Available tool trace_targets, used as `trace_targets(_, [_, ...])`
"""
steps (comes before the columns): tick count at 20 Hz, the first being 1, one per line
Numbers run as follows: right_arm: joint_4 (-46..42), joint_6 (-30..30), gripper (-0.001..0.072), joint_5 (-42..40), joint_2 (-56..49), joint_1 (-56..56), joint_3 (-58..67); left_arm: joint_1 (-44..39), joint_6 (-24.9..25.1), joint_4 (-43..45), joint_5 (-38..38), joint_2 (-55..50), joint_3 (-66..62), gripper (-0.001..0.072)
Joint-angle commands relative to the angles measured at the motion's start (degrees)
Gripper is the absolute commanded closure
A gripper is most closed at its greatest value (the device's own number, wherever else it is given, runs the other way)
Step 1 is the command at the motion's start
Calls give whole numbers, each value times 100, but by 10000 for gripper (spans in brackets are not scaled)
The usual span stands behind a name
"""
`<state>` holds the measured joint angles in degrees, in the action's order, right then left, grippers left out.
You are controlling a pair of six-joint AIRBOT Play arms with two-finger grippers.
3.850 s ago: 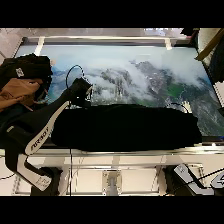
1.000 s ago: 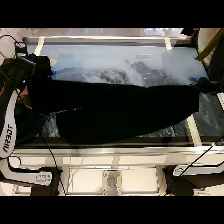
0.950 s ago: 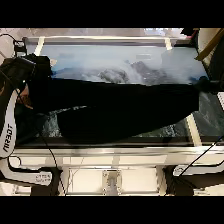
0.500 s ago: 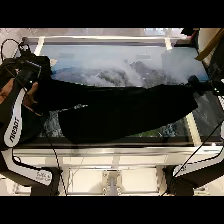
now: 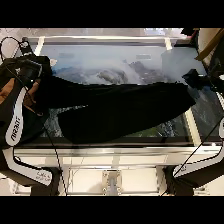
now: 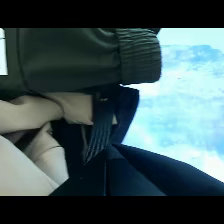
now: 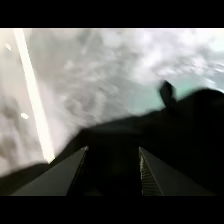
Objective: Fold the clothes and pants, and hang the long-sleeved shirts on hangers.
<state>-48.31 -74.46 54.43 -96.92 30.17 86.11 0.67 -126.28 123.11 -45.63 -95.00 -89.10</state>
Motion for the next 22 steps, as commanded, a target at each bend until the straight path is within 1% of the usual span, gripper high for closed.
trace_targets(1, [-1165, -39, 353, 1056, 262, 444, 9, -33, 116, -83, 2, 0, -11, 700])
trace_targets(3, [-1827, -103, 353, 1829, 337, 791, -13, -31, 116, -81, 0, -2, -11, 700])
trace_targets(4, [-1823, -94, 352, 2022, 332, 949, -114, -31, 116, -83, -2, -2, -11, 700])
trace_targets(5, [-1729, -94, 352, 2009, 330, 1047, -275, -33, 114, -85, -2, -2, -9, 700])
trace_targets(7, [-1591, 87, 332, 1832, 282, 1082, -669, -33, 114, -87, -7, -2, -9, 700])
trace_targets(10, [-1226, 404, 332, 1287, 101, 846, -1182, -33, 114, -85, -105, -2, -9, 699])
trace_targets(11, [-968, 610, 332, 1152, 15, 748, -1226, -33, 116, -83, -149, -2, -9, 700])
trace_targets(12, [-754, 695, 331, 1005, -39, 660, -1226, -31, 116, -79, -177, -2, -9, 700])
trace_targets(15, [-699, 708, 332, 546, -72, 426, -1226, -31, 116, -81, -197, -2, -9, 699])
trace_targets(18, [-800, 710, 331, 671, -61, 385, -1224, -31, 116, -81, -219, -2, -9, 700])
trace_targets(19, [-769, 710, 321, 723, -31, 446, -1220, -31, 116, -81, -227, -2, -9, 700])
trace_targets(22, [-721, 710, 321, 857, 208, 743, -1034, -33, 116, -83, -262, -2, -9, 700])
